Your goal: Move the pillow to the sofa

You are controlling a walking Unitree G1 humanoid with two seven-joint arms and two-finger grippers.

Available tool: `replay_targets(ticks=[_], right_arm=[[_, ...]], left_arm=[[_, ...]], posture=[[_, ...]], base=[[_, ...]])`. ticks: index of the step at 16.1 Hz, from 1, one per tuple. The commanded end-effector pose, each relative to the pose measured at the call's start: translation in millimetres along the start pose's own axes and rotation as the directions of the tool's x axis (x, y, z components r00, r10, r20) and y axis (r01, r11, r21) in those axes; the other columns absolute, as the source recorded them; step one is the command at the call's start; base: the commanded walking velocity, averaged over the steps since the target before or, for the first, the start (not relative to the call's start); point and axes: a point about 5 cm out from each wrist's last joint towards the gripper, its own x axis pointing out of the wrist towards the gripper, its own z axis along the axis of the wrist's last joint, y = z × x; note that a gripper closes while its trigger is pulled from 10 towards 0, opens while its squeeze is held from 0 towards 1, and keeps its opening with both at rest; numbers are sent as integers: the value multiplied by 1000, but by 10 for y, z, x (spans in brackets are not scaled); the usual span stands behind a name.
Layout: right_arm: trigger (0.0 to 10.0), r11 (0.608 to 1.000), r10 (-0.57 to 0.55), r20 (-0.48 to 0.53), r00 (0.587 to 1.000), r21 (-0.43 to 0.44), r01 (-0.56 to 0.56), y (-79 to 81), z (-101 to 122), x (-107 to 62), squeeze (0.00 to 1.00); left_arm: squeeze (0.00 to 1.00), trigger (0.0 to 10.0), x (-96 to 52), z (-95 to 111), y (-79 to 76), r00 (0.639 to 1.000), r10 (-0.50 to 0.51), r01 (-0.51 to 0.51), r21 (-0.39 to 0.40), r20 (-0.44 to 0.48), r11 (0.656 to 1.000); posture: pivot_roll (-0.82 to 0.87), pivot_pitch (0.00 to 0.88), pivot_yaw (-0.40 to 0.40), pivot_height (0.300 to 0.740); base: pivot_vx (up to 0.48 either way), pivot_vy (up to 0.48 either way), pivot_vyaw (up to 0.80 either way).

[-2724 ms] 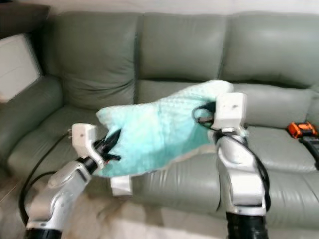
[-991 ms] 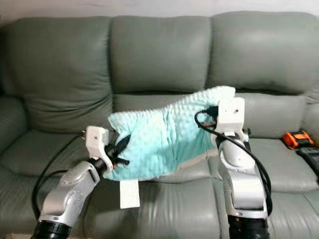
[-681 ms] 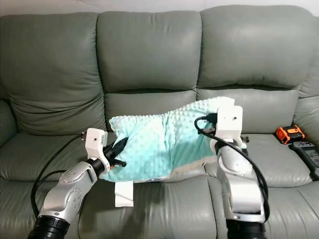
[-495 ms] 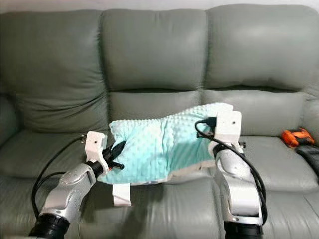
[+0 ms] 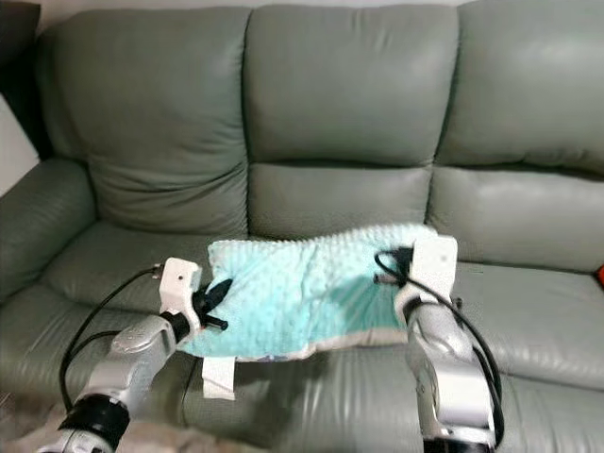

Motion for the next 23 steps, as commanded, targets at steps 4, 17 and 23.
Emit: replay_targets(ticks=[4,17,23], right_arm=[[10000,1000,-7,-29,1000,21,8,-29,-61,25,0],[10000,1000,-15,26,1000,-10,15,78,-72,-7,0],[10000,1000,-12,48,999,26,11,84,-63,-18,0]], left_arm=[[0,10000,234,114,-143,998,-63,65,94,-29,993],[0,10000,462,461,-278,996,-72,64,128,57,990],[0,10000,566,673,-404,991,-79,63,142,111,988]], posture=[[-89,179,94,740],[-88,209,91,740],[-112,242,97,740]], base=[[0,0,0],[0,0,0],[0,0,0]])
